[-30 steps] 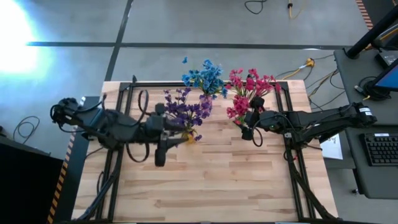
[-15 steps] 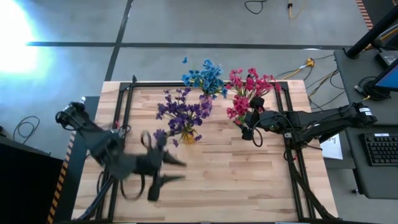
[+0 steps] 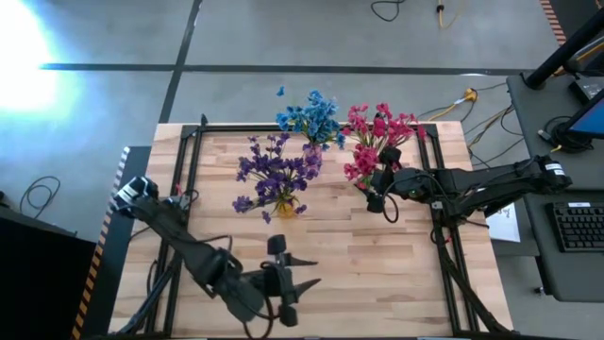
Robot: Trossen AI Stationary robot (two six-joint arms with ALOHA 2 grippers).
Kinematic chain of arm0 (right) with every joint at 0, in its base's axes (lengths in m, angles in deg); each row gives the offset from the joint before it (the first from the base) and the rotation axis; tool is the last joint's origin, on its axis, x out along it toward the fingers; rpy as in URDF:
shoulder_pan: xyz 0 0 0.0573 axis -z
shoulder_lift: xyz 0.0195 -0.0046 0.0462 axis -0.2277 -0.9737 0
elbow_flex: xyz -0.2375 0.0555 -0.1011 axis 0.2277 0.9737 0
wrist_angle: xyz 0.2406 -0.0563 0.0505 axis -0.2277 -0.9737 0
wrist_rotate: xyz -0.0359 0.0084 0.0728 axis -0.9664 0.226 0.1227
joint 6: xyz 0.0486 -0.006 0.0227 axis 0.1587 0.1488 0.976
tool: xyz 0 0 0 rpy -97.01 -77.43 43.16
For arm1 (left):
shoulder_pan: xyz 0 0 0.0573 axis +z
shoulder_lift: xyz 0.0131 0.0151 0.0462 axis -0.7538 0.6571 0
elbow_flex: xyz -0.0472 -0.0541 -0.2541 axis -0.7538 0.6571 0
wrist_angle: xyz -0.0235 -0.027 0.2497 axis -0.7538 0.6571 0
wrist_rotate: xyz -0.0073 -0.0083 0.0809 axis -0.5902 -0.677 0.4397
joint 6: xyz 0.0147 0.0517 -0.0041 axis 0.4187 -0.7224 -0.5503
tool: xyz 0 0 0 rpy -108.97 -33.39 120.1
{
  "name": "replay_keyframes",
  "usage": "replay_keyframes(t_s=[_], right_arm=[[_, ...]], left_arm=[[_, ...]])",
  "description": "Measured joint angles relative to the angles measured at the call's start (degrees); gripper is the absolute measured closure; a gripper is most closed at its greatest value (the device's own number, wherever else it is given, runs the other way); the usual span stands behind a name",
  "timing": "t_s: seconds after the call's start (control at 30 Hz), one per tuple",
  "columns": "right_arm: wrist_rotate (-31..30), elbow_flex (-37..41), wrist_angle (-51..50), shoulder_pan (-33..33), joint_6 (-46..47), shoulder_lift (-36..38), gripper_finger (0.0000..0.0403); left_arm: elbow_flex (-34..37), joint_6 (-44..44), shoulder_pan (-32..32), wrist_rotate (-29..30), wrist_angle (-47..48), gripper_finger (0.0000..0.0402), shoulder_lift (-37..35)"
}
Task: Sort flowers into vase by color
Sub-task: Put the pink flowers into the green vase
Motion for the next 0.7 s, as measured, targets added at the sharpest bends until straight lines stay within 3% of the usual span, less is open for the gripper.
replay_keyframes(t_s=[0.2,0.5,0.7], right_arm=[[-2.9,0.0,0.0,0.0,0.1,0.0,0.0044],[-3.5,-0.2,-0.1,0.0,3.8,0.0,0.0044],[-3.5,-0.2,1.1,-0.5,0.4,0.0,0.0044]], left_arm=[[0.0,-0.2,0.4,7.8,-1.4,0.0247,2.3],[0.0,-0.2,1.7,8.1,0.0,0.0247,4.0],[0.0,2.0,1.5,10.8,6.3,0.0247,4.0]])
